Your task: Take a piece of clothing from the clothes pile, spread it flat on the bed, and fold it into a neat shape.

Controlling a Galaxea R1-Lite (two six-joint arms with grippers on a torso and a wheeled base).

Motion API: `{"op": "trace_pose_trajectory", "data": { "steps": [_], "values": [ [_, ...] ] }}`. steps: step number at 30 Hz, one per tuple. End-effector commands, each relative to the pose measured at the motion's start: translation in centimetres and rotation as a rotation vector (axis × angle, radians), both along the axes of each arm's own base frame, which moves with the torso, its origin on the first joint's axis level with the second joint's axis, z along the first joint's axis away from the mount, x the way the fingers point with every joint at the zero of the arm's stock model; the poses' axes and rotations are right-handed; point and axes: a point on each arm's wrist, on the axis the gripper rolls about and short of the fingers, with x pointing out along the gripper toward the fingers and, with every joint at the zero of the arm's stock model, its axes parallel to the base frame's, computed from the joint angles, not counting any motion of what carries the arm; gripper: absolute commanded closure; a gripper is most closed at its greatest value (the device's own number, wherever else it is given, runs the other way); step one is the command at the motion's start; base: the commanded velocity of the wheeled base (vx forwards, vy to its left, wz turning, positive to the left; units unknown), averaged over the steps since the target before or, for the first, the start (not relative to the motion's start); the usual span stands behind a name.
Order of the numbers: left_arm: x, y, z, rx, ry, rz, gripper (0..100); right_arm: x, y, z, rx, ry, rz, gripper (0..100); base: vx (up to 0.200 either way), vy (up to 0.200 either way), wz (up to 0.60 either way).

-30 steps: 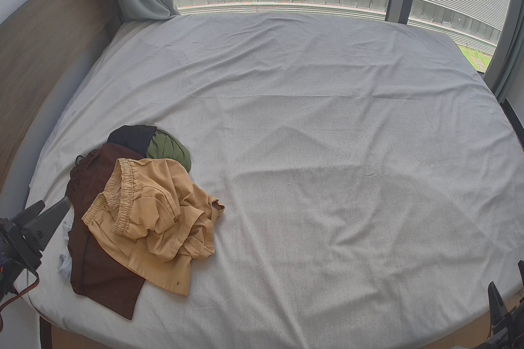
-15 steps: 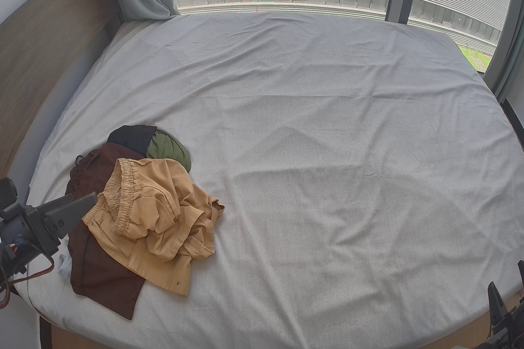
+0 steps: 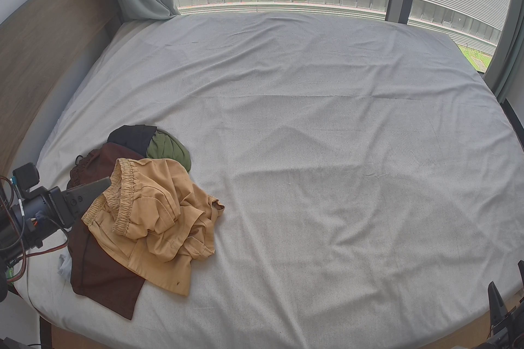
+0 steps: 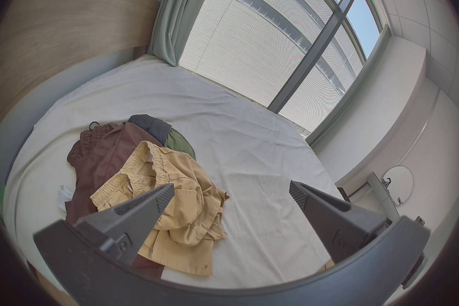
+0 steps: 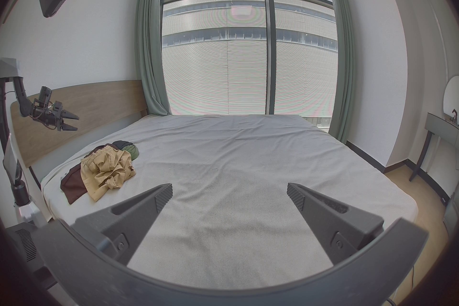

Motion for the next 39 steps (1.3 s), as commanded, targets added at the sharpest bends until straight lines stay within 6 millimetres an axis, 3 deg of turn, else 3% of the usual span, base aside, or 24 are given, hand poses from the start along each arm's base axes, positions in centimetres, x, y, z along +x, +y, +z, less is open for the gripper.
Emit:
{"op": "trace_pose_trajectory", "data": {
  "steps": [1, 22, 31, 39],
  "values": [
    [2.3, 0.4, -1.7, -0.01, 0.074, 0.006, 0, 0.0, 0.0, -0.5, 0.0, 0.001, 0.001, 0, 0.0, 0.0, 0.0],
    [7.0, 1.3, -5.8, -0.021, 0.121, 0.007, 0, 0.0, 0.0, -0.5, 0.0, 0.0, 0.001, 0, 0.0, 0.0, 0.0],
    [8.4, 3.0, -8.1, -0.037, 0.152, 0.035, 0, 0.0, 0.0, -0.5, -0.002, 0.0, -0.001, 0, 0.0, 0.0, 0.0],
    [9.8, 3.2, -8.9, -0.041, 0.147, 0.027, 0, 0.0, 0.0, -0.5, -0.002, 0.001, -0.001, 0, 0.0, 0.0, 0.0]
  ]
}}
